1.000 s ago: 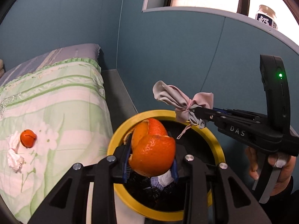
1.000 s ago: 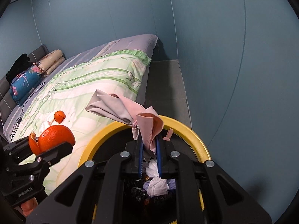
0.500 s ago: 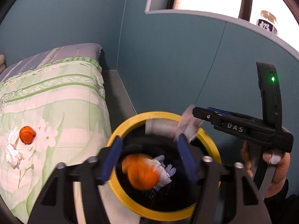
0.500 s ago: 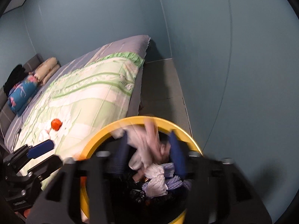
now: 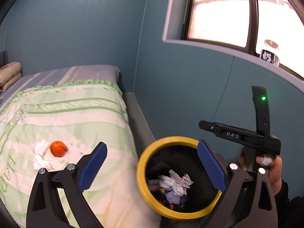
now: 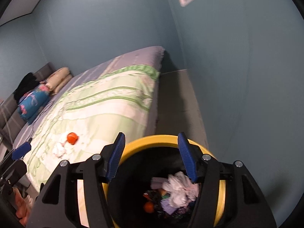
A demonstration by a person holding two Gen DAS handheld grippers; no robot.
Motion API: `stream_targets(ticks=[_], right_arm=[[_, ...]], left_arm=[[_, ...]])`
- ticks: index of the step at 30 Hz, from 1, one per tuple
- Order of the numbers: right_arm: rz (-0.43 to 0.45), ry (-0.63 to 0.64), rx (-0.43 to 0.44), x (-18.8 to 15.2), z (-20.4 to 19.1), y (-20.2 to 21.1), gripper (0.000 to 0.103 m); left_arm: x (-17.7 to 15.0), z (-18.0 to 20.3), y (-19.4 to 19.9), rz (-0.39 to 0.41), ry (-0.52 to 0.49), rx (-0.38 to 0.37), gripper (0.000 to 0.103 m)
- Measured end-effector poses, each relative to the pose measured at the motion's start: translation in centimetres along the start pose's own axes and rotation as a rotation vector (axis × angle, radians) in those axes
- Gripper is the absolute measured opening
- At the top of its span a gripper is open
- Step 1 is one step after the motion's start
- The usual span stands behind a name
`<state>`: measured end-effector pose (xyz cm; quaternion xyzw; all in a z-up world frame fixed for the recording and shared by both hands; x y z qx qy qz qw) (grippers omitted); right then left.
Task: Collect trash
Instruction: 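Move both open grippers back to the white tissue and mandarin on the bed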
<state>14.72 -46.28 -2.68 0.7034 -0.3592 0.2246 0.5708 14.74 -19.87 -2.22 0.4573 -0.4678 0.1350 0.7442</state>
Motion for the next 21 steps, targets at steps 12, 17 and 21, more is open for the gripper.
stream_targets(ticks=[12,17,21], right_arm=[[-0.137,0.199,0.203,3.3,-12.4,-8.3,0.055],[-0.240,0.256,0.248,3.7,-17.5,-13.6,0.055],[-0.321,0.303,0.257,3.5,-21.2,-17.7,0.055]], left_arm=[[1.2,-7.3,3.4,0.093,0.084,0.082,0.094],[0.5,-11.8,2.9,0.087,0.148,0.141,0.095],[-1.0,-16.9,2.1,0.064,0.203,0.218,0.095]])
Point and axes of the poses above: each gripper's, at about its wrist camera, not at the fingertips, and y roughly against the way its jaws point, z to its right, x to its top, the point moved 2 cm from there along -y, roughly the way its jaws point, and after that the axes turned 5 degrees about -z, right-handed, at the moved point
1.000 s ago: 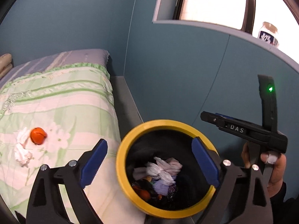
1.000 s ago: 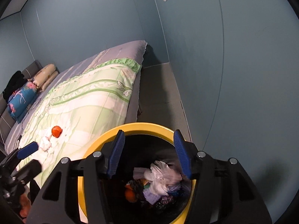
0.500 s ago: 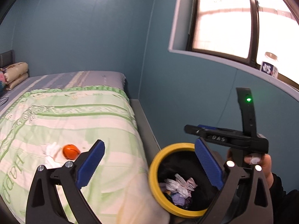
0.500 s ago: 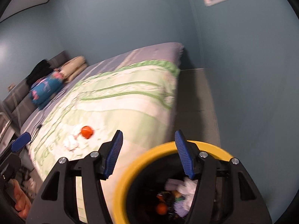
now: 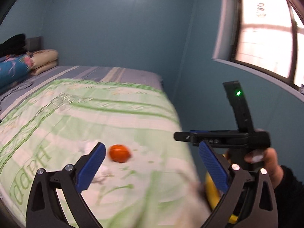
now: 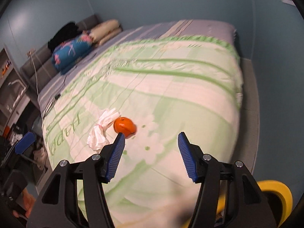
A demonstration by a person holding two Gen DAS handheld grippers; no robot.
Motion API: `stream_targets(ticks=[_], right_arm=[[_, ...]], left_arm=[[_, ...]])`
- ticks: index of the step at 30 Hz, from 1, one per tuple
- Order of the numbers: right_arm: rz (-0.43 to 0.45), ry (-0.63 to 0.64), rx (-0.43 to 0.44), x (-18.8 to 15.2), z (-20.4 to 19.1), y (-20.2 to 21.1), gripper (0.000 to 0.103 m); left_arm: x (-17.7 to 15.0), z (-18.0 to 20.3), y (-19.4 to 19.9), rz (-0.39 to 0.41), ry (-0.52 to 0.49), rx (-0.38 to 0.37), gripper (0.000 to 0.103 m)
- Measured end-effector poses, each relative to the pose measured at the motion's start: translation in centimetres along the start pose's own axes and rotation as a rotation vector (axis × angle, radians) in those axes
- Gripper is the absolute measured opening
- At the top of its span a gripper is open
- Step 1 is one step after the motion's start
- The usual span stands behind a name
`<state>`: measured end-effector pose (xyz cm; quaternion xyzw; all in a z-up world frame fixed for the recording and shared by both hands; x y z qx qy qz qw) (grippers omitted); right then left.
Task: Collect trash
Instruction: 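Move both open grippers back to the white tissue and mandarin on the bed, then grasp the white tissue with the left gripper while the right grasps the mandarin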
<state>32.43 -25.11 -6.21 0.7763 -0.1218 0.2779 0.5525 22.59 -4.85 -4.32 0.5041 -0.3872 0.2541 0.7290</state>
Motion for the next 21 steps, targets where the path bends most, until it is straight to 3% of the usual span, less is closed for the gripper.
stream_targets(ticks=[7,21], right_arm=[[-0.116,0.068,0.006,1.6,-3.0,-6.1,0.055],[-0.352,0.283,-0.048,3.4,-7.0,-14.0,0.055]], left_arm=[[-1.7,-6.8,-4.2,-0.093,0.084,0.073,0.095],[-4.2,-12.6,-12.6,-0.279,0.102,0.106,0.095]])
Point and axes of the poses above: each gripper's, at about its wrist camera, not at the fingertips, and y roughly against the way its jaws point, z to its right, x to its top, the point moved 2 cm from there along -y, roughly the way its jaws point, and after that the axes turned 5 degrees about -z, right-handed, at the moved point
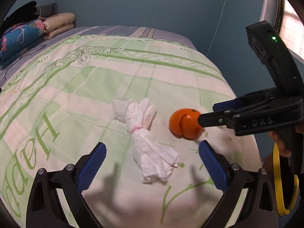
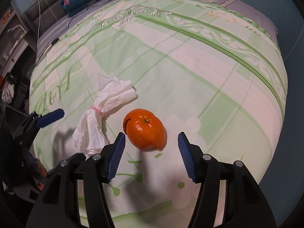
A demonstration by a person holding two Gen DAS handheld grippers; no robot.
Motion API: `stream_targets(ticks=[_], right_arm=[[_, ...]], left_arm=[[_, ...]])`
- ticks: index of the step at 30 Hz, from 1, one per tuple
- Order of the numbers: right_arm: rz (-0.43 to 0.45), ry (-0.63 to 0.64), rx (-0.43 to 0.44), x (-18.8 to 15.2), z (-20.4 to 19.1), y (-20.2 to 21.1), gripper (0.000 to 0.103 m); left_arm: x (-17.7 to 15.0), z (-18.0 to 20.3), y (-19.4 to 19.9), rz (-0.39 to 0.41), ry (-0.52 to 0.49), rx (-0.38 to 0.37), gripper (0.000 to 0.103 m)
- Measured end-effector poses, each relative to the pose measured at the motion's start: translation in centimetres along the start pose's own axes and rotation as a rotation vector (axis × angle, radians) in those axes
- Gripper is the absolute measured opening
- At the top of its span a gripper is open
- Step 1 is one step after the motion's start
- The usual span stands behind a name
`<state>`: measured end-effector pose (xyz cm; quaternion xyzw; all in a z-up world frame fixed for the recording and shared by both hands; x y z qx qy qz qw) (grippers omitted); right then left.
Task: Collect trash
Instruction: 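Grasp the white tissue with the left gripper while the right grasps the mandarin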
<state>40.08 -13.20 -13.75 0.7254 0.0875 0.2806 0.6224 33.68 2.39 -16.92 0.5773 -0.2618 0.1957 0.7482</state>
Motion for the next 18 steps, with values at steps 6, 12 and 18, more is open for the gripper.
stream_targets(ticks=[6,12,18], right_arm=[[-0.067,0.060,-0.039,1.6,-0.9,-1.5,0.055],[-0.104,0.080,-0.054,2.6,-1.5,-2.9,0.055],[-0.118,0.067,-0.054,2.7,-1.4,-3.1,0.054]], left_arm=[[1.0,-1.5,-2.6,-0.056,0.022,-0.009,0.085],[1.1,-2.2,-5.0,-0.110,0.039,-0.003,0.067],[1.4,-1.7,-5.9,-0.118,0.016,0.007,0.052]])
Point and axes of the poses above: each gripper's, at about its wrist camera, not at the fingertips, and y roughly against the way its jaws point, z to its right, x to its top, the point moved 2 cm from there along -y, roughly the way its jaws point, and after that the axes turned 5 degrees about -z, right-handed, at the moved point
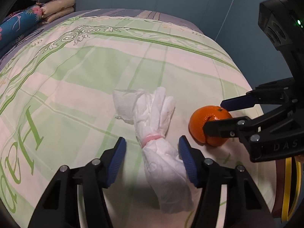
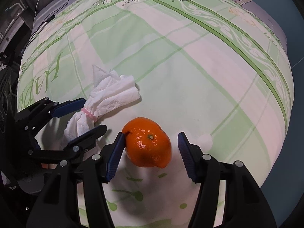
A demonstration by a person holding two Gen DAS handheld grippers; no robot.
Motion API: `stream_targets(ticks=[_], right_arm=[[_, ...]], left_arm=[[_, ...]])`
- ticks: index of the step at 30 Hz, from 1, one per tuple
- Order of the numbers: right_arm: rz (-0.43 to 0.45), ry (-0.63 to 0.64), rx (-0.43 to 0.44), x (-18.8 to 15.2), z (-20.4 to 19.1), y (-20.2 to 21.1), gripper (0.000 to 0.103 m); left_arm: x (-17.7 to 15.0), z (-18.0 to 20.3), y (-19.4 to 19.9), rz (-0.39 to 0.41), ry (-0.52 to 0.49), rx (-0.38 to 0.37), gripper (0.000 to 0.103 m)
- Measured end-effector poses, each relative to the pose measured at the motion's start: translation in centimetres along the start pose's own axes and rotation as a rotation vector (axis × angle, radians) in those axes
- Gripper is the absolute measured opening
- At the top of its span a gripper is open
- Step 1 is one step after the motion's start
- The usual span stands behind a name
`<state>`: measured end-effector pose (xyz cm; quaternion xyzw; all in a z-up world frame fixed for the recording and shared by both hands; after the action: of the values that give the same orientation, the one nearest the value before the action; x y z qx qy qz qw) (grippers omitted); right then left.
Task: Collect trash
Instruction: 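Grasp the white tissue with the left gripper while the right grasps the mandarin, then carry the white tissue and mandarin in both grippers over the bin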
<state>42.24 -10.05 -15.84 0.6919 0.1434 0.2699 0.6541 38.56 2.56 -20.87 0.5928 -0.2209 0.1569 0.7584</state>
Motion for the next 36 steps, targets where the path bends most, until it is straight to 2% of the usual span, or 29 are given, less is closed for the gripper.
stream_targets(ticks=[3,4,6,9,15,22,26,36], right_arm=[[-0.017,-0.004,0.008,-0.2,0.1,-0.4,0.053],[-0.023,-0.013,0.024,-0.2,0.1,-0.7,0.051],[-0.024,-0.029,0.043,-0.2,0.2,-0.7,0.045],[-0.011,-0.033,0.031,-0.3,0.1,-0.6,0.038],[0.030,-0.054,0.020,-0.9,0.1,0.5,0.031],[0.108,-0.101,0.041,-2.9,1.1,4.2,0.030],[0.160,-0.121,0.072,-5.4,1.4,7.0,0.030],[0.345,-0.204,0.129,-13.2,2.2,15.5,0.030]], left_arm=[[-0.1,0.5,-0.7,-0.013,-0.033,0.049,0.043],[-0.1,0.6,-0.8,-0.014,-0.039,0.060,0.033],[0.0,0.4,-0.7,-0.014,-0.031,0.059,0.022],[0.1,-0.6,-0.5,-0.016,0.020,0.019,0.018],[0.1,-1.0,0.8,0.008,0.057,-0.012,0.016],[0.0,-0.8,5.0,0.076,0.066,-0.028,0.016],[-0.8,0.1,7.9,0.119,0.056,-0.018,0.016],[-3.4,5.2,16.6,0.237,0.009,-0.075,0.016]])
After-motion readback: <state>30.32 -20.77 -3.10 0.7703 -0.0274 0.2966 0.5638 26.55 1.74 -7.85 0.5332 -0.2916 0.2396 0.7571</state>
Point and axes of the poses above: each gripper's, at about its wrist camera, not at the fingertips, and y roughly against the way its jaws point, z to its right, x to its top, the point moved 2 cm from there along -y, roughly the way its jaws point, and after that the axes turned 5 degrees about -z, right-handed, at the moved point
